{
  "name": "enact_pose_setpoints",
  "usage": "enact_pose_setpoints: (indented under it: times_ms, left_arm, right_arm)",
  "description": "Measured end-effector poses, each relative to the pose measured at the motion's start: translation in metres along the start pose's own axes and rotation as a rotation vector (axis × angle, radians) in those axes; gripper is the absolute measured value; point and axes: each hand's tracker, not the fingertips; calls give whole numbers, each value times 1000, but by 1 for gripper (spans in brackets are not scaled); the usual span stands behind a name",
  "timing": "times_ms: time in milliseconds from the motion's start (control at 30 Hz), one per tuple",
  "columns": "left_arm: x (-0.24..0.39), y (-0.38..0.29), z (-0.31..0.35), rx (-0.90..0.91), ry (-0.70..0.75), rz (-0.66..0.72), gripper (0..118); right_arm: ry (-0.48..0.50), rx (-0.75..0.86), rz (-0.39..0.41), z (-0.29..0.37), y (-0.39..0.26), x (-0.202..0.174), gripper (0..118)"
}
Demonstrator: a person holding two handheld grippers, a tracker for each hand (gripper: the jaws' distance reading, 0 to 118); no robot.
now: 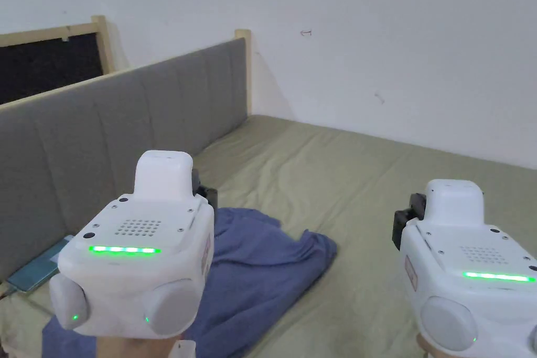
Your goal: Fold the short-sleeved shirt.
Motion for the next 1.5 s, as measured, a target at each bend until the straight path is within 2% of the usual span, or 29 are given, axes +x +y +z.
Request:
enact_pose_setpoints:
  times_ms: [200,433,533,633,700,833,900,933,967,1033,1333,1400,1433,1467,1500]
  left_arm:
    - [-34,-4,9,-9,106,10,0]
    - [-46,-17,-7,-94,101,15,0]
    - [-46,-29,-37,-186,45,50,0]
    - [-35,-50,-95,-420,59,-14,0]
    - [-30,-76,-137,-513,-30,-14,1]
    - [-22,-136,-216,-832,-109,99,41]
    - [-12,-159,-232,-872,-116,45,52]
    - [-8,-169,-240,-905,-110,26,76]
    - [-4,-178,-248,-929,-120,9,89]
    - [-1,-191,-256,-971,-159,43,108]
    - [12,-207,-286,-1034,-136,48,109]
    - [20,-220,-287,-1100,-130,-32,105]
    - [25,-213,-278,-1049,-129,-86,105]
    - [26,-206,-273,-1043,-136,-62,103]
    - [26,-203,-270,-1033,-151,-55,96]
  right_arm:
    - [99,-2,43,-6,2,-42,0]
    - [126,-41,40,-11,-5,-52,0]
    - [131,-71,28,-14,-11,-50,0]
    - [120,-101,48,-19,-19,-50,0]
    - [113,-120,46,-23,-25,-48,0]
    - [105,-189,9,-33,-39,-43,0]
    - [90,-223,26,-42,-47,-41,0]
    - [86,-241,37,-47,-51,-40,0]
    - [83,-262,46,-53,-55,-39,0]
    - [75,-291,42,-61,-60,-36,0]
    - [70,-364,29,-78,-76,-28,0]
    - [74,-379,17,-80,-78,-27,0]
    - [76,-384,14,-80,-79,-26,0]
    - [77,-386,12,-80,-80,-25,0]
    - [77,-387,11,-80,-80,-25,0]
